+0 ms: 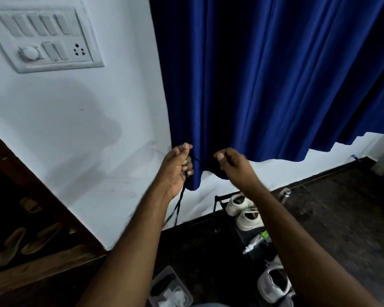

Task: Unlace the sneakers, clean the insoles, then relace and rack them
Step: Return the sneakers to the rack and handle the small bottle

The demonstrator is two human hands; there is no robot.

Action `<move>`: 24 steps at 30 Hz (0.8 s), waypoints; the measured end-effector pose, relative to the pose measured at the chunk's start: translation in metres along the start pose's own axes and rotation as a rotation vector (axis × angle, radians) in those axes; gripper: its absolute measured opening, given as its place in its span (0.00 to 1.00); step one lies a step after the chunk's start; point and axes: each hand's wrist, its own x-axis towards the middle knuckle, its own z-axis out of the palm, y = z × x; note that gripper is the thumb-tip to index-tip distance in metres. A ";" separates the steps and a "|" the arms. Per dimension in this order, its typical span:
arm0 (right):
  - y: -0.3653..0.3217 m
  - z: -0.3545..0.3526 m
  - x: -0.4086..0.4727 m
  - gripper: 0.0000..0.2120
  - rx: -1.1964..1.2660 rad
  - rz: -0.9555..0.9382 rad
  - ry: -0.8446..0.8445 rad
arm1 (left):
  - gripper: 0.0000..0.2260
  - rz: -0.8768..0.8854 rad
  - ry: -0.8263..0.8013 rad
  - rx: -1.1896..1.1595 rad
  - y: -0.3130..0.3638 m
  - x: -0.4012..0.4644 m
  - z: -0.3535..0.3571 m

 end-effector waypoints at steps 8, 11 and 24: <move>0.008 0.047 -0.019 0.20 -0.227 -0.141 -0.232 | 0.16 -0.008 -0.193 -0.052 0.024 -0.004 0.036; 0.002 0.051 -0.022 0.09 -0.020 -0.098 -0.241 | 0.26 -0.044 -0.259 -0.058 0.033 -0.003 0.040; 0.016 0.047 -0.025 0.17 0.103 0.086 -0.159 | 0.34 -0.057 -0.237 -0.178 0.046 0.004 0.032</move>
